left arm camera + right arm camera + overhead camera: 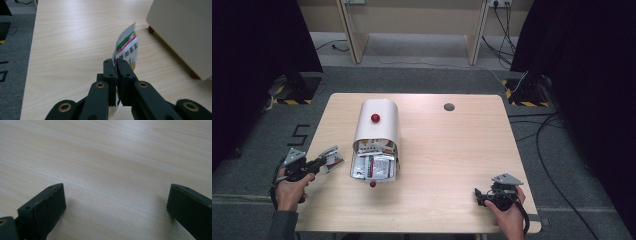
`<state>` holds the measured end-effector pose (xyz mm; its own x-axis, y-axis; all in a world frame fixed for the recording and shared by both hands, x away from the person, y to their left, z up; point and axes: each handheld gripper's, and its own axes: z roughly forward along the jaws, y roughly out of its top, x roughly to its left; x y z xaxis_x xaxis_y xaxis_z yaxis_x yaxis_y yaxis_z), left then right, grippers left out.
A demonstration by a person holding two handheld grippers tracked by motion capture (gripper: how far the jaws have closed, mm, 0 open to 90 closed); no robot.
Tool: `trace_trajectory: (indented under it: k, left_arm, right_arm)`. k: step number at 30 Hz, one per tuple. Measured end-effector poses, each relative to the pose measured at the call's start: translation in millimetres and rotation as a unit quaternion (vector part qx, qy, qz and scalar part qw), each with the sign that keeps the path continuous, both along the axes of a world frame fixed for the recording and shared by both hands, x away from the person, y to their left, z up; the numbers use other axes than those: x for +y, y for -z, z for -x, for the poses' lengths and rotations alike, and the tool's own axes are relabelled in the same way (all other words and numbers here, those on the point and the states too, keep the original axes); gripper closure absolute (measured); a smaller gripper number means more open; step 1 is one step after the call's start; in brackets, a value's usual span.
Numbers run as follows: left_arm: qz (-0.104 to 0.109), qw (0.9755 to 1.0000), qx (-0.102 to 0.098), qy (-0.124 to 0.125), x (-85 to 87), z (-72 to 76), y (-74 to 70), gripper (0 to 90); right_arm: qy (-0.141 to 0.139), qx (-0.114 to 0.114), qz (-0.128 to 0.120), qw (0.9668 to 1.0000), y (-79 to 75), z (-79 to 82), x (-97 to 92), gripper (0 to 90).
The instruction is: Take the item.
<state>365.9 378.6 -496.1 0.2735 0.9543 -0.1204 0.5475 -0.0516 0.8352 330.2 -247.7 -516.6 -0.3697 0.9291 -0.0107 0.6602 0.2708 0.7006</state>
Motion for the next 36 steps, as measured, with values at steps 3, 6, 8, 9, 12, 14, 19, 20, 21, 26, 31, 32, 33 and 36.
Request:
trace_trajectory:
  k: [3, 6, 8, 9, 12, 14, 19, 20, 21, 26, 31, 32, 33, 36]
  left_arm:
    - [-0.003, 1.0, -0.001, -0.005, -1.3, -0.8, 1.7, 86.1]
    - [-0.005, 0.9999, -0.001, -0.012, 0.4, -1.0, 2.5, 86.0]
    - [-0.006, 0.9998, 0.002, -0.016, 2.8, -0.9, 3.9, 85.7]
    - [-0.004, 0.9998, 0.009, -0.017, 4.5, -0.8, 5.1, 85.2]
    - [-0.003, 0.9998, 0.012, -0.016, 4.8, -0.9, 5.4, 84.1]
    - [-0.006, 0.9998, 0.017, -0.013, 4.7, -0.7, 5.7, 82.5]
    - [-0.016, 0.9995, 0.023, -0.017, 4.1, -0.9, 6.3, 75.3]
    - [-0.023, 0.9993, 0.029, -0.012, 4.3, -0.8, 6.4, 71.5]
    - [-0.023, 0.9993, 0.029, -0.012, 4.3, -0.8, 6.4, 70.0]
    - [-0.034, 0.9988, 0.028, -0.022, 5.3, -1.6, 5.0, 54.0]
    - [-0.026, 0.9988, 0.027, -0.032, 6.7, -1.8, 1.9, 39.3]
    - [-0.025, 0.9986, 0.031, -0.035, 7.1, -2.0, 0.3, 36.4]
    - [-0.025, 0.9986, 0.031, -0.035, 7.1, -2.0, 0.3, 33.8]
    - [-0.023, 0.9985, 0.033, -0.038, 6.7, -2.2, -3.1, 27.4]
  right_arm:
    - [0.0, 0.0, 0.0, 1.0, 0.0, 0.0, 0.0, 3.3]
    - [0.0, -0.001, 0.002, 1.0, -0.1, 0.2, 0.1, 3.3]
    - [0.0, 0.0, 0.0, 1.0, -0.1, 0.1, 0.1, 3.2]
    - [0.0, 0.0, 0.0, 1.0, 0.0, 0.1, 0.1, 3.2]
    - [0.0, -0.001, 0.002, 1.0, -0.1, 0.2, 0.1, 3.4]
    - [-0.001, 0.0, 0.0, 1.0, 0.0, 0.0, 0.1, 3.3]
    - [0.0, 0.0, 0.0, 1.0, 0.0, 0.1, 0.1, 3.3]
    - [-0.001, -0.001, 0.001, 1.0, 0.0, 0.1, 0.1, 3.4]
    - [0.0, -0.001, 0.002, 1.0, -0.1, 0.2, 0.1, 3.3]
    - [0.0, -0.001, 0.002, 1.0, -0.1, 0.2, 0.1, 3.3]
    - [-0.001, -0.001, 0.001, 1.0, 0.0, 0.1, 0.1, 3.3]
    - [0.0, -0.001, 0.001, 1.0, 0.0, 0.2, 0.1, 3.3]
    - [0.0, -0.001, 0.001, 1.0, 0.0, 0.2, 0.1, 3.3]
    - [-0.001, -0.001, 0.002, 1.0, -0.1, 0.2, 0.1, 3.3]
